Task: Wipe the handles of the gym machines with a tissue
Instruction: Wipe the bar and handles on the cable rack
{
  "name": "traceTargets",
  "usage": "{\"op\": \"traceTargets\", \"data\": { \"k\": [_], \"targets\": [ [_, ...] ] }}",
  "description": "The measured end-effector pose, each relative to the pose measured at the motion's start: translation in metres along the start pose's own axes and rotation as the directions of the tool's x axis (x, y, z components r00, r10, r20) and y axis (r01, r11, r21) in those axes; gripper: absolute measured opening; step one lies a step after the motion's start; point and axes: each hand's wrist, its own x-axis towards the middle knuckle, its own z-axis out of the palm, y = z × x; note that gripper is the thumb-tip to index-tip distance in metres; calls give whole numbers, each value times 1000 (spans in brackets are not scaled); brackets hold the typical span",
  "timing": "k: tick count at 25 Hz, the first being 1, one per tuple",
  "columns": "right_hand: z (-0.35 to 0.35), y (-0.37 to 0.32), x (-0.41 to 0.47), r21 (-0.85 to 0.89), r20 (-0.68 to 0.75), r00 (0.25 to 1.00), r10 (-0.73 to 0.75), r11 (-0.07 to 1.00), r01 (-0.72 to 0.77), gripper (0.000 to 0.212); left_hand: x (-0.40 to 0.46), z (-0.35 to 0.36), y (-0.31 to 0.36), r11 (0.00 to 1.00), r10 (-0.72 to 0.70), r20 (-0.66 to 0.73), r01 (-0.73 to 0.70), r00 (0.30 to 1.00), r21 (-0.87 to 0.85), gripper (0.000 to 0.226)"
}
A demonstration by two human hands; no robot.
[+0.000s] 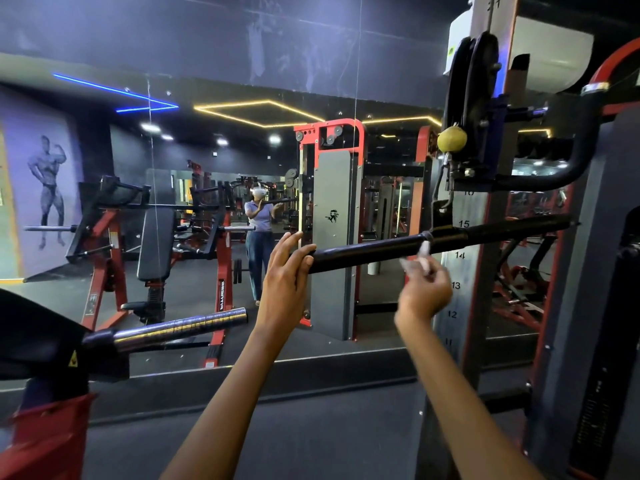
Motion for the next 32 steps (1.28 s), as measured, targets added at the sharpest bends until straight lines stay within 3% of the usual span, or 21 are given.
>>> {"op": "traceTargets", "data": {
  "k": [1, 3, 5, 6, 8, 9, 11, 12, 13, 16, 17, 18, 21, 22, 23, 26, 27, 28, 30, 31, 32],
  "targets": [
    [-3, -3, 11, 37, -55, 997, 47, 998, -45, 15, -1, 0, 1, 1000, 0, 1, 0, 1000, 0, 35],
    [5, -3, 0, -6, 6, 999, 44, 999, -44, 13, -3, 2, 2, 1000, 4, -2, -4, 1000, -1, 36],
    [17, 1, -36, -146, 187, 976, -107, 980, 135, 14, -4, 3, 2, 1000, 15, -13, -15, 1000, 8, 38],
    [19, 2, -56, -185, 288, 929, -234, 938, 294, 17, -4, 3, 1, 1000, 21, -17, -21, 1000, 19, 39],
    [18, 1, -80, -160, 460, 725, -513, 755, 636, 25, -4, 2, -1, 999, 28, -20, -27, 999, 38, 36],
    [19, -1, -82, -123, 549, 571, -610, 617, 777, 30, -3, 1, -1, 999, 26, -22, -25, 999, 38, 34],
    [23, -5, -67, -89, 707, 232, -668, 241, 967, 37, -2, 0, 0, 1000, 8, -31, -7, 999, 27, 31],
    [21, -6, -53, -124, 731, 173, -659, 121, 985, 38, -3, -1, 0, 1000, -8, -33, 9, 999, 26, 29],
    [17, -5, -34, -217, 725, 228, -649, 98, 971, 38, -5, -1, 1, 999, -22, -27, 23, 999, 30, 28],
    [-4, -10, 6, -553, 546, 627, -555, 323, 768, 36, -13, 5, 3, 999, -43, 24, 42, 999, 30, 27],
    [-1, -11, 0, -567, 530, 672, -518, 372, 734, 37, -15, 7, 4, 998, -54, 37, 53, 998, 19, 27],
    [6, -13, -15, -511, 587, 632, -506, 373, 774, 37, -16, 9, 4, 998, -64, 40, 64, 997, 6, 27],
    [18, -4, -55, -178, 823, 234, -518, 157, 972, 33, -16, 11, 2, 999, -49, 13, 49, 999, 8, 29],
    [15, -4, -42, -123, 834, 163, -526, 111, 986, 36, -15, 10, 2, 999, -40, 15, 40, 999, 20, 29],
    [8, -9, -21, -152, 831, 187, -523, 110, 982, 36, -13, 9, 0, 999, -31, 23, 31, 999, 28, 30],
    [-24, -14, 40, -468, 633, 534, -560, 273, 841, 41, -13, 6, 3, 997, -72, 15, 71, 997, 36, 31],
    [-28, -12, 42, -500, 589, 569, -574, 294, 815, 41, -12, 9, 8, 993, -91, -14, 92, 996, 72, 30],
    [-26, -10, 35, -478, 612, 535, -583, 266, 837, 43, -9, 15, 17, 985, -86, -55, 93, 995, 148, 29],
    [-22, -2, 18, -337, 751, 353, -558, 136, 932, 42, 1, 35, 42, 954, 34, -69, -12, 997, 299, 36],
    [-21, -1, 19, -276, 794, 278, -541, 87, 957, 41, 8, 47, 56, 938, 97, -14, -86, 995, 335, 43],
    [-23, -4, 27, -263, 800, 265, -538, 81, 961, 43, 15, 61, 68, 924, 128, 62, -141, 990, 355, 51]
  ]
}}
